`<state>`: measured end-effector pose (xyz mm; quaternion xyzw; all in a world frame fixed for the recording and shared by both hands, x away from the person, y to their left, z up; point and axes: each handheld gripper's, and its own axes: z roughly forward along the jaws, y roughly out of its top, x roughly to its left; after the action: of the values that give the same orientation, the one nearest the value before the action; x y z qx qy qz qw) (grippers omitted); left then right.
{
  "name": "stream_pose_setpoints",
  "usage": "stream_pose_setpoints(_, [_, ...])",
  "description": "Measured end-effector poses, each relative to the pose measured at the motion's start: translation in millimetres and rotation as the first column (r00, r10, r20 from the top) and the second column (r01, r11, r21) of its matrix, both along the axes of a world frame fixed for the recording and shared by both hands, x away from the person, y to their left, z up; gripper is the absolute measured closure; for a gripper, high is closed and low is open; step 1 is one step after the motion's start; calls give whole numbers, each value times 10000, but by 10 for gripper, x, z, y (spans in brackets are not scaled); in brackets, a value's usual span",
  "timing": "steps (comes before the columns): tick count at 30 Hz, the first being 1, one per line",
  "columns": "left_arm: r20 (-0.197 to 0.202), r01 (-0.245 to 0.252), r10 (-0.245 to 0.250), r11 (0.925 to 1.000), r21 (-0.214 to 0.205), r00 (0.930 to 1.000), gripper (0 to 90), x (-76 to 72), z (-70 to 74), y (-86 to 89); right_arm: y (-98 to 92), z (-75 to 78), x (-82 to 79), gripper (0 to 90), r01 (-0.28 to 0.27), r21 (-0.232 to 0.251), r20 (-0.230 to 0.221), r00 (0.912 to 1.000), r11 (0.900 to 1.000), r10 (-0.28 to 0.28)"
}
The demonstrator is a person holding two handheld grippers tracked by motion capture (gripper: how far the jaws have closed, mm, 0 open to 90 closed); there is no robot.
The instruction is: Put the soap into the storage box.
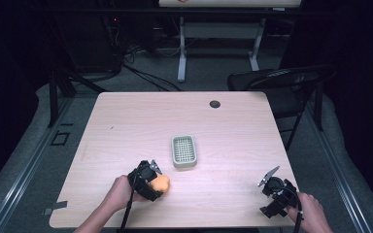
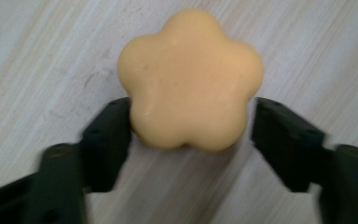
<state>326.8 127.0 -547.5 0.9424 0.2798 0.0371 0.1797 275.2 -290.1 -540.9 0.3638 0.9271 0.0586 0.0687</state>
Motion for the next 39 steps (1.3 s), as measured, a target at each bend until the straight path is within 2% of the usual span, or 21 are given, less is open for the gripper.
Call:
stream_pose_setpoints(3, [146,-74,77,9996,-257,9999,172,23,8,-54,4,-11,-6,155,70,87,74,9999,9999,-71])
stream_pose_setpoints(8, [198,-5,6,10000,-41,9998,161,27,-47,-92,-1,-15,-1,155,64,107,24,10000,9999,-64])
stream_pose_setpoints(11, [320,-41,43,10000,-57,9995,177,36,-60,-92,5,-11,-2,156,52,18,49,10000,10000,-53])
stream_pose_setpoints(13, [267,-79,85,9997,-213,9996,211,51,-71,-103,8,-10,-4,156,58,51,67,10000,10000,-58])
stream_pose_setpoints(16, [294,-86,85,10000,25,9995,246,56,-79,-137,6,-11,-4,156,59,35,58,10000,10000,-59])
stream_pose_setpoints(21, [309,-80,78,9999,63,9995,252,49,-75,-146,-1,-16,0,156,88,70,41,10000,9999,-88])
stream_pose_setpoints(23, [274,33,-39,9998,191,9996,254,43,-58,-147,4,-12,-3,156,49,45,39,10000,10000,-49])
stream_pose_setpoints(30, [306,-94,96,9999,-42,9995,254,25,25,-148,-3,0,-1,157,19,13,-10,10000,10000,-19])
stream_pose_setpoints(37, [275,1,-4,9999,116,9996,254,22,73,-143,-1,1,-2,156,9,5,0,10000,10000,-9])
stream_pose_setpoints(39, [250,-11,9,10000,85,9997,254,27,89,-136,0,-15,-11,156,155,217,98,9998,9996,-157])
